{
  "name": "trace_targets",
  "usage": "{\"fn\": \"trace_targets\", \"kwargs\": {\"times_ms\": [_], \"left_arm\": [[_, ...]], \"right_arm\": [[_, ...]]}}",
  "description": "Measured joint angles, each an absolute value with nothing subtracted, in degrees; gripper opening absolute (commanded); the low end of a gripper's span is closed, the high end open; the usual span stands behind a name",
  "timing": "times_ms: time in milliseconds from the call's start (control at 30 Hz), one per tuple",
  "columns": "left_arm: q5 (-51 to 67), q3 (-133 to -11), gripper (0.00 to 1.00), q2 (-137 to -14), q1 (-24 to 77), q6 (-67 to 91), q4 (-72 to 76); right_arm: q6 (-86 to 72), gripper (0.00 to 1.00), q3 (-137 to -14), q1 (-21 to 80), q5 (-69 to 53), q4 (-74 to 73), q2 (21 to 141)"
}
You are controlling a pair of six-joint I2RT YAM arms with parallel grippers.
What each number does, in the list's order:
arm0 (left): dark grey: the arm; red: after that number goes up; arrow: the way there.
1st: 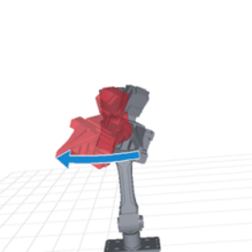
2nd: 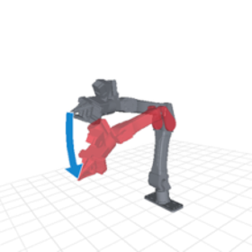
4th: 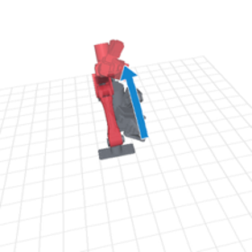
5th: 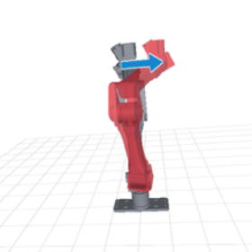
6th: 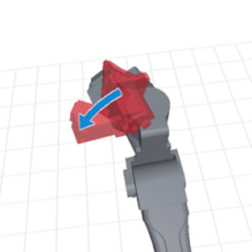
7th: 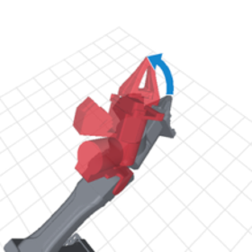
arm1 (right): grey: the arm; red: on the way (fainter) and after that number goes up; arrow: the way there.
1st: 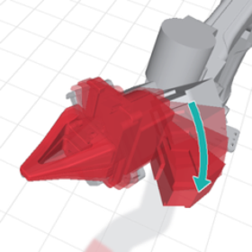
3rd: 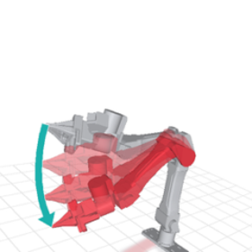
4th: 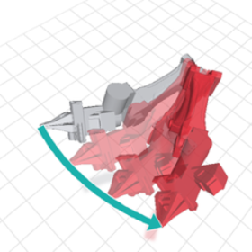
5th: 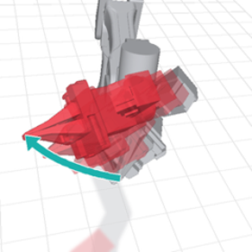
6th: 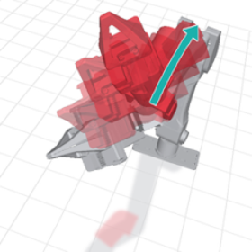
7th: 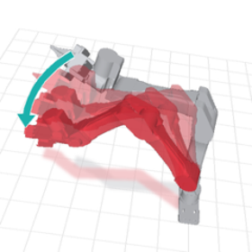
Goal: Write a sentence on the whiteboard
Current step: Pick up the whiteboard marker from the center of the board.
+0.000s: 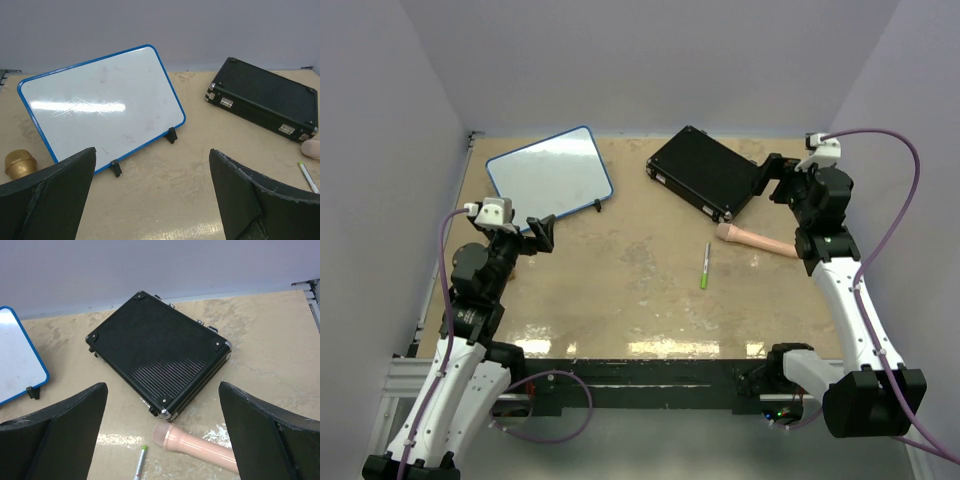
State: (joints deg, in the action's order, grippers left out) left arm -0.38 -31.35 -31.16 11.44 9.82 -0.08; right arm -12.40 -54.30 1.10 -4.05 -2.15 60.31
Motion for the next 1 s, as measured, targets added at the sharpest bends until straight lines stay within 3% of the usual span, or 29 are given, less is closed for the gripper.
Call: {"fn": "trace_targets", "kwargs": {"times_ms": [600, 833, 1000], "left_arm": [[1.3, -31.4, 1.0, -31.7, 11.4, 9.8, -0.1], [1.5, -31.4, 1.0, -32.9, 11.4, 9.8, -0.1], [1.8, -31.4, 1.0, -33.3, 11.4, 9.8, -0.3]], "right_arm": [[-10.2, 0.99, -53.0, 1.1, -7.9, -1.0, 60.2], [5.3, 0.99, -51.9, 2.1, -26.5, -3.5, 60.6], [9.7, 0.99, -58.3, 3.4, -33.4, -8.1, 68.3]]}}
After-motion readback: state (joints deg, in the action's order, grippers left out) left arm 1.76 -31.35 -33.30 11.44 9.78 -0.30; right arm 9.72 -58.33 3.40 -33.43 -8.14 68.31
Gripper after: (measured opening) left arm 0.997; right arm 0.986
